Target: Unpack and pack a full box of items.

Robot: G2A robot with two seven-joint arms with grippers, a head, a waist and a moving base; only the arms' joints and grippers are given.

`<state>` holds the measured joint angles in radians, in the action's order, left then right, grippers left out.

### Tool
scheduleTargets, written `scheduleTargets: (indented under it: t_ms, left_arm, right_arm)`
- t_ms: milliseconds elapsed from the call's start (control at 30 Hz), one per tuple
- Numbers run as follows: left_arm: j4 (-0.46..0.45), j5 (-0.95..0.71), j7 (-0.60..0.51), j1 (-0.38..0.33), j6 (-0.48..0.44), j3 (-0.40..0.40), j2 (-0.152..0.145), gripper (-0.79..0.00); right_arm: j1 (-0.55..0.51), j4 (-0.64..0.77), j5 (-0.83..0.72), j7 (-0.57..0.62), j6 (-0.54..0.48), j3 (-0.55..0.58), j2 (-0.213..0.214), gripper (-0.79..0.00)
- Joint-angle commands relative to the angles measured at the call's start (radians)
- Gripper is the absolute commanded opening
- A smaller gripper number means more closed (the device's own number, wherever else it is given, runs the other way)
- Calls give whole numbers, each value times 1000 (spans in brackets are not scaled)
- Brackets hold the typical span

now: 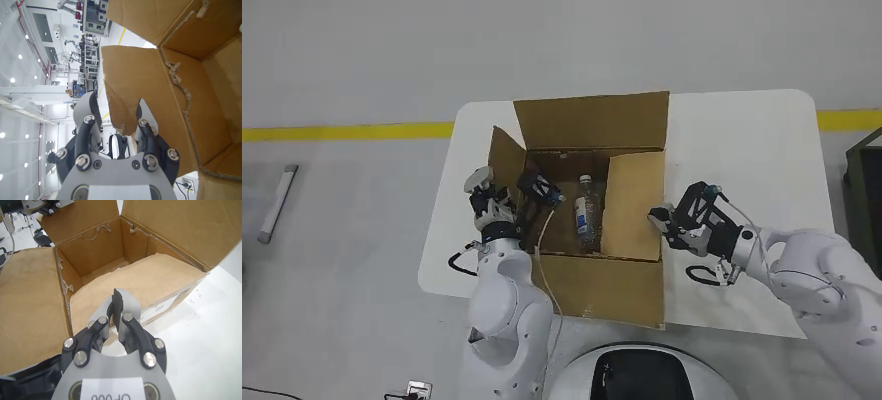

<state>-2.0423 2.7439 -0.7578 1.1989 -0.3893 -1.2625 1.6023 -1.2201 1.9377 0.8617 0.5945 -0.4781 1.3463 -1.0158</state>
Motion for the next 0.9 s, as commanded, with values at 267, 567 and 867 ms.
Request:
scheduleTargets:
  t_ms: [267,567,867]
  left_arm:
    - [49,-41,-19,-27,16,-130,-4,0]
    - [101,-56,3,-14,61,-142,-5,0]
    - [-87,-147,34,-24,57,-81,3,0]
  right_arm:
    - [7,1,-13,5,8,3,1,-785]
    - [6,5,-31,-6,20,11,2,-785]
    - [-82,48,-164,-188,109,186,4,-785]
